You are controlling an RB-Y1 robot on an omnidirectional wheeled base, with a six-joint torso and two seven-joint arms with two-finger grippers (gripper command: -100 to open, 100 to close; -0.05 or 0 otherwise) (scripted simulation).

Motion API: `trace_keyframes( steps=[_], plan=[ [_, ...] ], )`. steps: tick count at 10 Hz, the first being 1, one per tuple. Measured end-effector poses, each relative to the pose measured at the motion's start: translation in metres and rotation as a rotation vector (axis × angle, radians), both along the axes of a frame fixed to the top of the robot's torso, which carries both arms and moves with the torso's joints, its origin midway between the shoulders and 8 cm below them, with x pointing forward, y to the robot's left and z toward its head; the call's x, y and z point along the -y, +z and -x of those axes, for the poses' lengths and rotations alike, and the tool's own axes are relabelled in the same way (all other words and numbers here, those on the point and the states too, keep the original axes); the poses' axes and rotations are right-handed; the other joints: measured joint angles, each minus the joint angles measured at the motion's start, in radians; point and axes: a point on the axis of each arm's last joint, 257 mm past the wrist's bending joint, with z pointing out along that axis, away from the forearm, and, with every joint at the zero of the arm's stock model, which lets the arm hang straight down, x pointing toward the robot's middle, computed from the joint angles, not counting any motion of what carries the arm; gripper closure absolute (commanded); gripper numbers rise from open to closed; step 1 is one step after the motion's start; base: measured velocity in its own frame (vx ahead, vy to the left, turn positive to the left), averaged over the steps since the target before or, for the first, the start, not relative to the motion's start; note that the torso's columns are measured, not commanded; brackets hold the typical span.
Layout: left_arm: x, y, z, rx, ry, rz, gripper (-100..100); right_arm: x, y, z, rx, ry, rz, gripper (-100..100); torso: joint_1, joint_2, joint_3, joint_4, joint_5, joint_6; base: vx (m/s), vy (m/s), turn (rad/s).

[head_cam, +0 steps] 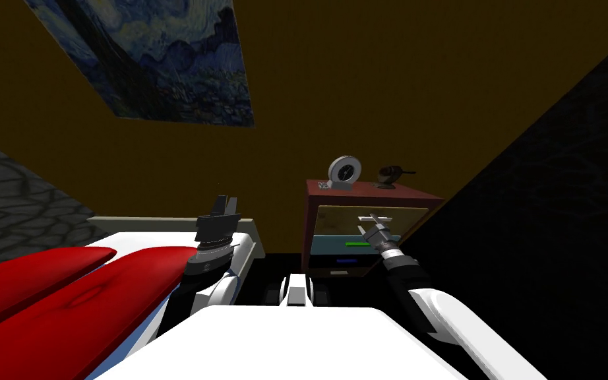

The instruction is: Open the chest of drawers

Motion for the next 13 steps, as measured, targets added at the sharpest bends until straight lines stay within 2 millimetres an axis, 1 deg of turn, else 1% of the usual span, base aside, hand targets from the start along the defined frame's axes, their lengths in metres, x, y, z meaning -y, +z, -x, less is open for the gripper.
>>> trace_keyframes(
  steps=[1, 4, 5, 7, 8, 10, 11, 13],
  plan=[
    [0.000, 0.000, 0.000, 0.000, 0.000, 0.000, 0, 0.000, 0.000, 0.000, 0.000, 0.000, -0.004, -100, -0.002, -0.001, 0.000, 0.000, 0.000, 0.000, 0.064, -0.005, 0.081],
    [0.000, 0.000, 0.000, 0.000, 0.000, 0.000, 0, 0.000, 0.007, 0.013, -0.001, -0.018, 0.000, -100, 0.001, -0.004, -0.003, -0.001, 0.000, 0.000, 0.096, -0.022, 0.052],
    [0.000, 0.000, 0.000, 0.000, 0.000, 0.000, 0, 0.000, 0.007, 0.014, -0.001, -0.018, -0.001, 100, 0.002, -0.001, 0.000, 0.000, 0.000, -0.001, -0.065, 0.014, -0.107],
    [0.000, 0.000, 0.000, 0.000, 0.000, 0.000, 0, 0.001, 0.006, 0.005, 0.007, -0.011, 0.002, 100, 0.001, 0.003, 0.003, -0.001, -0.002, -0.001, -0.078, 0.012, -0.051],
    [0.000, 0.000, 0.000, 0.000, 0.000, 0.000, 0, 0.001, 0.004, 0.005, 0.005, -0.011, 0.003, 100, 0.001, -0.001, 0.000, 0.000, -0.001, -0.001, -0.126, -0.009, -0.102],
    [0.000, 0.000, 0.000, 0.000, 0.000, 0.000, 0, -0.006, 0.009, 0.010, 0.003, 0.010, 0.003, 100, 0.001, 0.006, 0.004, 0.002, 0.000, 0.001, -0.182, -0.004, -0.085],
    [0.000, 0.000, 0.000, 0.000, 0.000, 0.000, 0, -0.010, 0.010, 0.014, -0.002, 0.019, 0.002, 100, 0.003, 0.006, 0.004, 0.003, 0.001, 0.000, -0.090, -0.002, -0.016],
    [0.000, 0.000, 0.000, 0.000, 0.000, 0.000, 0, -0.013, 0.007, 0.016, -0.010, 0.026, 0.001, 100, 0.003, 0.000, -0.001, 0.002, 0.003, 0.000, -0.145, -0.029, -0.043]
  ],
)
